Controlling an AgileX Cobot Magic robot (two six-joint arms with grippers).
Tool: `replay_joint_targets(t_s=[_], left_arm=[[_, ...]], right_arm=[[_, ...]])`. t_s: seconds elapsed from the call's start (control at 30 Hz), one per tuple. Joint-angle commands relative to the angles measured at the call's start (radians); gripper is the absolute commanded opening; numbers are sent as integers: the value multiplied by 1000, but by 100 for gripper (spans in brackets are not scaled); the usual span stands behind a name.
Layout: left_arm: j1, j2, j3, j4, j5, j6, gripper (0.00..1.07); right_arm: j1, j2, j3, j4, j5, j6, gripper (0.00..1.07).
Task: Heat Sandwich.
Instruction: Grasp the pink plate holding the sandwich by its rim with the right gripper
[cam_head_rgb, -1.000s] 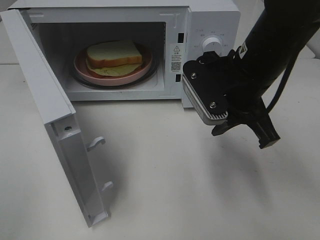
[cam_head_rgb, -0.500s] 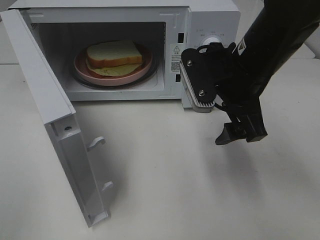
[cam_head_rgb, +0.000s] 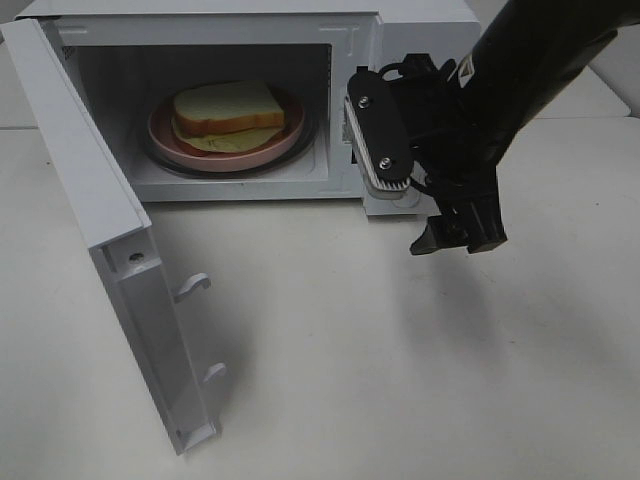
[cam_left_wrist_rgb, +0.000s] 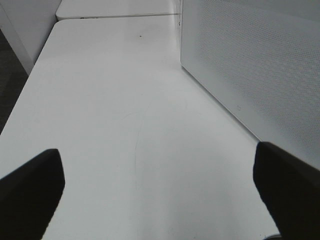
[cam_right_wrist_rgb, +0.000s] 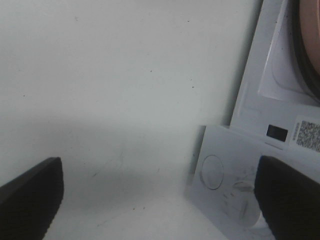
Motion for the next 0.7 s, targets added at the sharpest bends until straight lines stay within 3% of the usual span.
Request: replay_joint_targets(t_s=[0.03,0.7], left_arm=[[6,-20,3,-4,-9,-6,97],[6,-20,3,-4,-9,-6,97]], right_arm=[[29,40,-45,-15,-5,11,98],[84,324,-375,-53,-14,37,95]])
